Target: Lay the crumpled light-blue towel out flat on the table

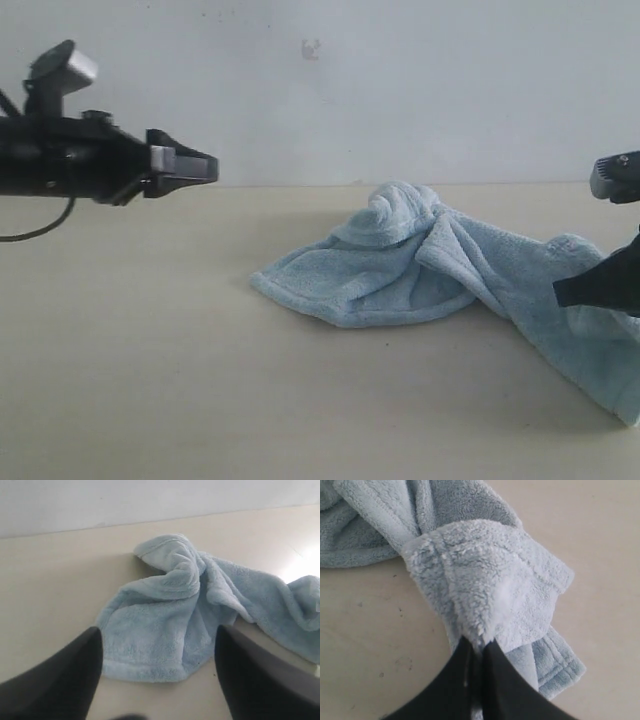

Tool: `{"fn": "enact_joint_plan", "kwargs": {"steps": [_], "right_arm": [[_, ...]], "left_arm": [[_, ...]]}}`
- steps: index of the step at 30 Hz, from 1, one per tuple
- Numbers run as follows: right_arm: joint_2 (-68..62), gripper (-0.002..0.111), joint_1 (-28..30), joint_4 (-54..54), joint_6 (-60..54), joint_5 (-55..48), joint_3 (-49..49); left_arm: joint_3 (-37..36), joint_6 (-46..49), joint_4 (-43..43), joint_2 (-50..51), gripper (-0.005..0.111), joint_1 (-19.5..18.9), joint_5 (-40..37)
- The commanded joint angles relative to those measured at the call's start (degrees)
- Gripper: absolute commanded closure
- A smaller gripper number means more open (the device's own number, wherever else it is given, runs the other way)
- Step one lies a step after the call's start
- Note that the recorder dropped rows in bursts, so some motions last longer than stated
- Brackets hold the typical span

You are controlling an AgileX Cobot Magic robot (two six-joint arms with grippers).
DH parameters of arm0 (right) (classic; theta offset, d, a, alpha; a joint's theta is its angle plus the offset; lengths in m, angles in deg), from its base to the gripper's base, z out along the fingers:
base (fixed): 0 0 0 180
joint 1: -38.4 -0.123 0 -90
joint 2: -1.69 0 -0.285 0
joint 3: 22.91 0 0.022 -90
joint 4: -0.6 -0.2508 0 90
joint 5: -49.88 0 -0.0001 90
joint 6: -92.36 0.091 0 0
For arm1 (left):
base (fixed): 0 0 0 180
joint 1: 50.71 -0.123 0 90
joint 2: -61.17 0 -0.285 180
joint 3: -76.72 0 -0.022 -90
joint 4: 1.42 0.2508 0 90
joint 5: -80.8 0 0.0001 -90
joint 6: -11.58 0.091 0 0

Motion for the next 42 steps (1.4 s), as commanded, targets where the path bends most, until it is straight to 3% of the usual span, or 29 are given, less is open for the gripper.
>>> {"fn": "enact_joint_plan", "kwargs": {"steps": [1, 10, 17, 26, 37, 42], "right_arm": [[-1.37, 0.108, -0.15, -0.21, -0.06, 1.30, -0.13], [-3.65, 0.108, -0.15, -0.21, 0.73, 2.62, -0.13], [-5.05, 0.108, -0.15, -1.53, 0.99, 4.57, -0.13], [-8.01, 0.108, -0.15, -1.93, 0.99, 7.16, -0.13], [-10.78, 0.108, -0.15, -3.08, 0.99, 7.93, -0.13], [-10.78, 0.108, -0.15, -3.43, 0.99, 8.26, -0.13]], "left_arm": [[11.55, 0.75, 7.00, 9.75, 0.045, 5.11, -1.62], [30.79, -3.40, 10.34, 24.26, 0.045, 8.45, -2.30], [41.25, -9.90, 20.96, 33.24, 0.045, 11.87, -2.47], [47.25, -11.12, 22.84, 38.79, 0.045, 15.47, -1.79], [52.17, -10.69, 22.98, 43.94, 0.045, 19.02, 9.43], [52.17, -9.89, 26.00, 44.04, 0.046, 19.18, 10.08]]}}
